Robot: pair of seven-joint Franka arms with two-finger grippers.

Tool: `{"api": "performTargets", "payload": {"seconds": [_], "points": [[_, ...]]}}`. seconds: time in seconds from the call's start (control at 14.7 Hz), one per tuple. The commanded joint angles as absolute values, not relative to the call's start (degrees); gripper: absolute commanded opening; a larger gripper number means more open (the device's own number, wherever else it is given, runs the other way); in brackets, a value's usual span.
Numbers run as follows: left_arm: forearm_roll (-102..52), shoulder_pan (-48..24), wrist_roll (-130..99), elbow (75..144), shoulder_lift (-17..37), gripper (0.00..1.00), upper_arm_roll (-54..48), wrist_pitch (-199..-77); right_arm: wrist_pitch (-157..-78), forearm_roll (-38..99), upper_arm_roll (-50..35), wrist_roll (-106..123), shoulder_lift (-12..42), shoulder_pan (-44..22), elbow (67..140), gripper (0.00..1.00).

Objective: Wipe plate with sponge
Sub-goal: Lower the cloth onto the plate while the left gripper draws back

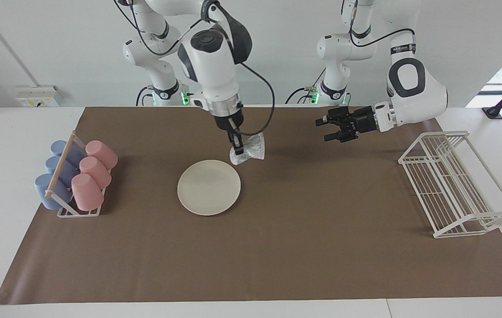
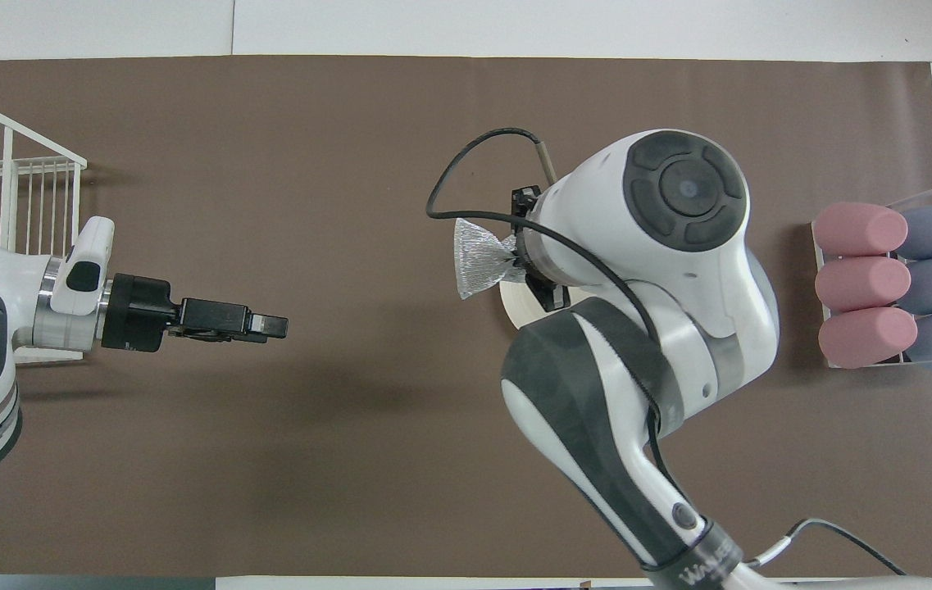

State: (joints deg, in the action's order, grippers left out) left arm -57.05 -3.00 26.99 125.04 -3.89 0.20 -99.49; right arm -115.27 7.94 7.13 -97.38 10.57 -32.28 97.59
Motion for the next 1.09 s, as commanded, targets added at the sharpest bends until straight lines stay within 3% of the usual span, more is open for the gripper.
{"api": "performTargets", "payload": {"seconds": [0.0,0.34,0.75,1.02], "points": [[-49.7,-1.2,26.0,122.8,-4.0,1.0,0.2,-99.9,-120.4,8.4,6.5,-89.8,7.9,-29.6,108.2,0.0],[-38.4,2.5,25.6,121.2,-4.0,1.0,0.1,-100.2,-137.8,8.8,6.3,-87.8,7.6,-29.2,122.2,0.0],[-29.8,2.6,21.4,119.1,-4.6,1.0,0.2,-100.2,-139.2,8.9,6.3,-85.8,10.9,-29.6,123.2,0.0],[-29.6,2.8,21.4,119.1,-4.7,1.0,0.2,-100.2,-139.3,8.9,6.3,-77.2,11.3,-25.9,123.9,0.0]]}}
